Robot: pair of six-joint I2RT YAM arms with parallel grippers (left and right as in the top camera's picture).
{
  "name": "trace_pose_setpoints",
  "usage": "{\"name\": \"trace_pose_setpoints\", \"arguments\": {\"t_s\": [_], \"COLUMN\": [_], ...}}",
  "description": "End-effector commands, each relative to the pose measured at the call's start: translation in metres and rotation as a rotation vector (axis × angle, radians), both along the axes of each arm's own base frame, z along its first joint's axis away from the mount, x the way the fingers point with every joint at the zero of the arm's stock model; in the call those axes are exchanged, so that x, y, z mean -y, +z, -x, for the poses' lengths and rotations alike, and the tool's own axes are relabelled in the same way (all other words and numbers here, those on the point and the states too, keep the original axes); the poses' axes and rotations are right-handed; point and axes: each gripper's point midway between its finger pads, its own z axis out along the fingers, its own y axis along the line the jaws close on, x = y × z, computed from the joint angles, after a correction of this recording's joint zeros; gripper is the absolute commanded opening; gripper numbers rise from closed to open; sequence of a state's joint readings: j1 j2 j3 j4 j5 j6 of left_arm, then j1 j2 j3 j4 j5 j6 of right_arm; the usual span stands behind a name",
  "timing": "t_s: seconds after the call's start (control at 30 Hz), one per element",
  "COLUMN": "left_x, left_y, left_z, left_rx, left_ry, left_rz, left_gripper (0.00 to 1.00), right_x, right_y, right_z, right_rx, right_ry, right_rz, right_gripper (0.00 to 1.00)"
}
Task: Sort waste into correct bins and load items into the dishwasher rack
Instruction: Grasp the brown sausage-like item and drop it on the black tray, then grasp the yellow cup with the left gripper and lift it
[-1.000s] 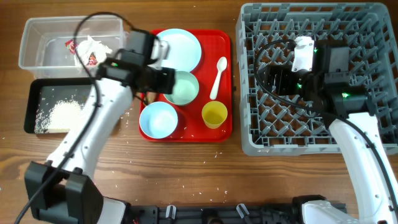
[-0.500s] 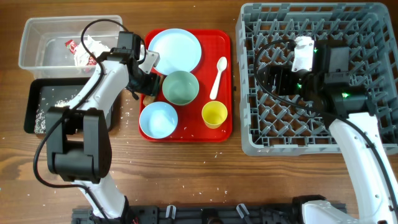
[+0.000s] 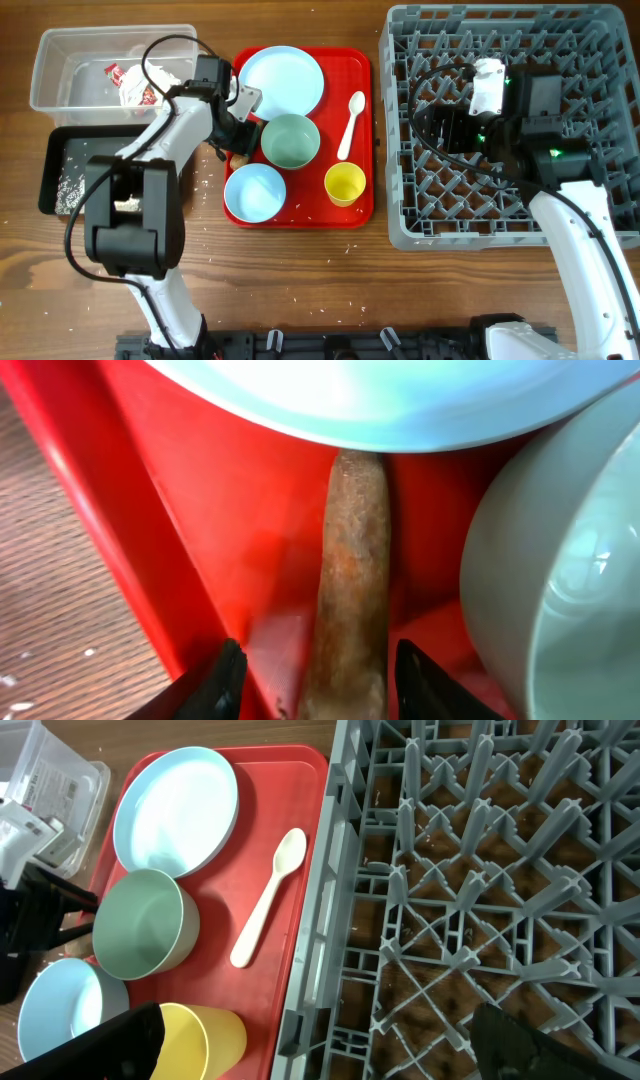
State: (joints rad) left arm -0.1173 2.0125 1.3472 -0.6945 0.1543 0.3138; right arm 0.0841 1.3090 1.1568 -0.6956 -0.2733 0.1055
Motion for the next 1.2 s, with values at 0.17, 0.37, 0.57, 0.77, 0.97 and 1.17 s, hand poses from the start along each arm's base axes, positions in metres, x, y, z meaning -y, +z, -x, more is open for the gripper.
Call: {"name": "trace_pose_setpoints", "arguments": {"t_s": [0.17, 0.37, 0.57, 0.77, 0.97, 1.17], "left_x": [0.005, 0.005, -0.076, -0.158, -0.221, -0.224], "left_y": [-0.007, 0.085, 0.194, 0.171, 0.092, 0.038], "left_z": [0.0, -0.049, -0.03, 0.037, 0.107, 0.106], "left_rx": [-0.02, 0.164, 0.241, 0.029, -0.051, 0.026], "left_ry": [0.002, 0.152, 0.768, 1.31, 2.136, 2.161], "left_rz": [0.034, 0.095, 0.158, 0.108, 0.015, 0.067], "left_gripper": [0.04, 0.04, 0.04, 0.04, 0.04, 0.22], "right_x": [-0.003, -0.003, -0.003, -0.003, -0.003, -0.003], "right_y": [0.007, 0.009, 0.01, 0.012, 0.011, 0.011], "right_z": [-0.004, -0.006, -0.008, -0.009, -0.009, -0.008], "right_rx": [0.011, 0.021, 0.029, 0.038, 0.036, 0.031], "right_ry": [0.005, 0.004, 0.004, 0.005, 0.003, 0.003], "right_rz": [-0.015, -0.017, -0.017, -0.017, -0.019, -0.02], "right_gripper": [1.0, 1.0, 1.0, 1.0, 1.0, 1.0]}}
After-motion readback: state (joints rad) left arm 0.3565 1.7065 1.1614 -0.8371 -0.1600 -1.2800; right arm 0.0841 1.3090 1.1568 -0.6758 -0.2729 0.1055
